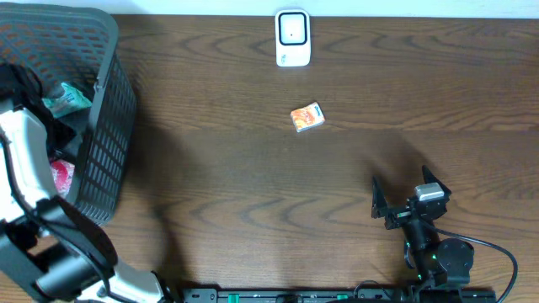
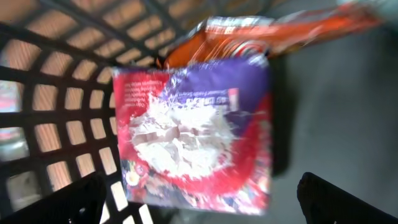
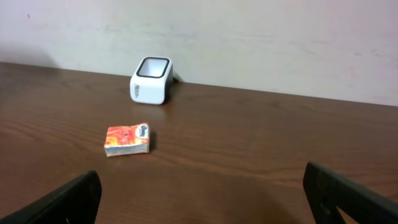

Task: Scan the item barcode
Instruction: 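Reach the left gripper into the basket and grasp the purple liner pack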

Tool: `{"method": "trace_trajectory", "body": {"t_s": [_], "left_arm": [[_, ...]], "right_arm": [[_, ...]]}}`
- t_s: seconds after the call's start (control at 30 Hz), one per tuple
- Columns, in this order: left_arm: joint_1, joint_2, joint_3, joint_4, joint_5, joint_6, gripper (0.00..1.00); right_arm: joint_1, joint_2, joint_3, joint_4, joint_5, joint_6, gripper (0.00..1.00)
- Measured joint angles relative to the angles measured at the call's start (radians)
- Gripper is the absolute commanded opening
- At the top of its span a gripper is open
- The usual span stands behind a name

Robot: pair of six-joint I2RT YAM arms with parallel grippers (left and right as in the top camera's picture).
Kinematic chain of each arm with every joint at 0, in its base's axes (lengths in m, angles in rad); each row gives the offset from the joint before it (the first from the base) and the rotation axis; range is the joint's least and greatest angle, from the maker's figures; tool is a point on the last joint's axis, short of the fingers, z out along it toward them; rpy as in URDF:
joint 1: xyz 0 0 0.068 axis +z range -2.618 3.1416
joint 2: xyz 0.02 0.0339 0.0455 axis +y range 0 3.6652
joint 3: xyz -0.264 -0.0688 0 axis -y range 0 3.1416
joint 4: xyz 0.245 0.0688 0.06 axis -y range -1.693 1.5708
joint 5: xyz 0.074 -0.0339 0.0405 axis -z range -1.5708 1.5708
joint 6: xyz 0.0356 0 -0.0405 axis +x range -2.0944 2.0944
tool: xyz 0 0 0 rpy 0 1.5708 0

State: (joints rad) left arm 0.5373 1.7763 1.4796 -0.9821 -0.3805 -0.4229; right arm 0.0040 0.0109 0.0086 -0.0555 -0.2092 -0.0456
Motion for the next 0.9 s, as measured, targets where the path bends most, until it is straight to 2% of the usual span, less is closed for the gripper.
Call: {"method": "trace_trajectory", "body": {"t_s": [0.2,0.27,0.33,0.5,0.53,0.77,0.9], "left_arm": [[0.008,0.133,-0.003,0.001,-0.022,0.000,1.00],[0.008,0.178,-0.003,-0.010,-0.026,0.000,0.93],[0.010,0.216,-0.003,-0.017,-0.029,-0.003,0.75],[0.020,0.271,-0.002,-0.051,-0.057,-0.006,0.14],[0.020,0.270,0.000,-0.056,-0.064,-0.004,0.08],[0.026,0.253,0.027,-0.086,-0.063,-0.003,0.07],[0.024,0.183,0.062,-0.089,0.025,-0.007,0.07]], "right_arm": [[0.000,0.000,0.000,0.000,0.000,0.000,0.99],[0.000,0.000,0.000,0.000,0.000,0.000,0.99],[0.000,0.000,0.000,0.000,0.000,0.000,0.99],[0.000,0.000,0.000,0.000,0.000,0.000,0.99],[0.000,0.000,0.000,0.000,0.000,0.000,0.99],[0.000,0.000,0.000,0.000,0.000,0.000,0.99],[0.000,0.000,0.000,0.000,0.000,0.000,0.99]]}}
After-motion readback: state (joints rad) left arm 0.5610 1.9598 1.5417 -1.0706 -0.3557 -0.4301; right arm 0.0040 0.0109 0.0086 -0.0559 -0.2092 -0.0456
